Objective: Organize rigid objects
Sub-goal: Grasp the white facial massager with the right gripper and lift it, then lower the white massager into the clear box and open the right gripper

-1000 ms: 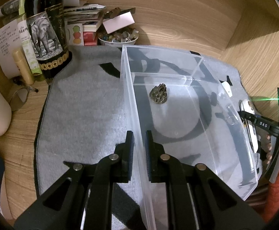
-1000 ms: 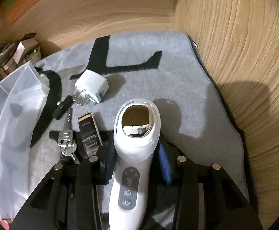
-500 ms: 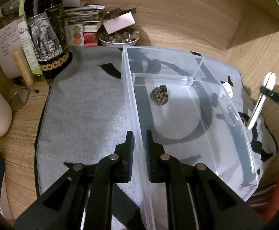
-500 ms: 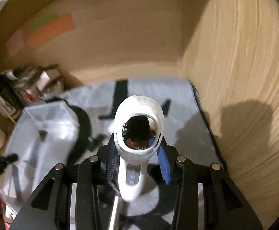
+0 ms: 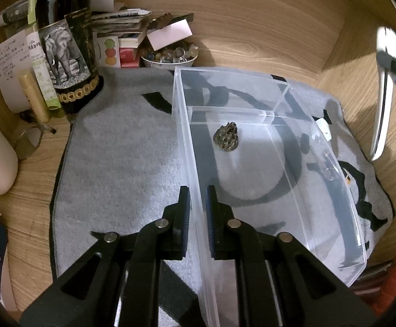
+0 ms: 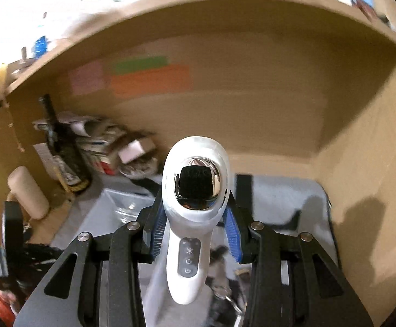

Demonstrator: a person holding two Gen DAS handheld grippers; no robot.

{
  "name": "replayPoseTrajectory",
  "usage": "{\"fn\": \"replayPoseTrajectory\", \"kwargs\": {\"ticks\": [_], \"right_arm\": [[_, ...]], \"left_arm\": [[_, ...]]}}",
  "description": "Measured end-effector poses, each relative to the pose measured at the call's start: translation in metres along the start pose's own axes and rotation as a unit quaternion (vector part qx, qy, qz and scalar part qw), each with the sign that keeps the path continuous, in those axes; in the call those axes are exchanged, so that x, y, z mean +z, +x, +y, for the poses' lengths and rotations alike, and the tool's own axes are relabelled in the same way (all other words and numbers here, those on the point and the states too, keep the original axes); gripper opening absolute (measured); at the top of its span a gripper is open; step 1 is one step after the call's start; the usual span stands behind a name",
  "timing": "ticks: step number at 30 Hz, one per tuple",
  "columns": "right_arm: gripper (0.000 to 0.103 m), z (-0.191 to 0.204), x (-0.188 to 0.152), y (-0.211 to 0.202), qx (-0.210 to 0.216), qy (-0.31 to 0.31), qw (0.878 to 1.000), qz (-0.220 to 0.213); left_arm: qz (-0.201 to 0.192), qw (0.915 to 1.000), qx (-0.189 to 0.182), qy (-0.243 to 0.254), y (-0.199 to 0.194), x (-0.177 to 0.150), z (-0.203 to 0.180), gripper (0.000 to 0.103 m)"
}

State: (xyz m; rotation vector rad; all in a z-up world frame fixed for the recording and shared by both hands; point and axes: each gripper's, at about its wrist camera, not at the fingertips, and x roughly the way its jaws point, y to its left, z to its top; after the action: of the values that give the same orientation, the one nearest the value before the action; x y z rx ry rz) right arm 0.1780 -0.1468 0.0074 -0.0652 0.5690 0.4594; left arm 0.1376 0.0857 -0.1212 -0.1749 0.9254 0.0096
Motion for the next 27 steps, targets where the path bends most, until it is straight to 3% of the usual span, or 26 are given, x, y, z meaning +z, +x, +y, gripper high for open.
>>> {"fn": "replayPoseTrajectory", "kwargs": {"ticks": [9, 27], "right_arm": [[0.036, 0.038, -0.006, 0.022, 0.063, -0.026, 0.997, 0.027], [0.036, 0.068, -0.053, 0.103, 0.062, -0.096, 0.976, 0.185]], "left_arm": [[-0.005, 1.0, 0.004, 0.004, -0.002, -0.001, -0.002, 0.011], [-0.001, 1.0, -0.001, -0.001, -0.003, -0.002, 0.0, 0.01]]}}
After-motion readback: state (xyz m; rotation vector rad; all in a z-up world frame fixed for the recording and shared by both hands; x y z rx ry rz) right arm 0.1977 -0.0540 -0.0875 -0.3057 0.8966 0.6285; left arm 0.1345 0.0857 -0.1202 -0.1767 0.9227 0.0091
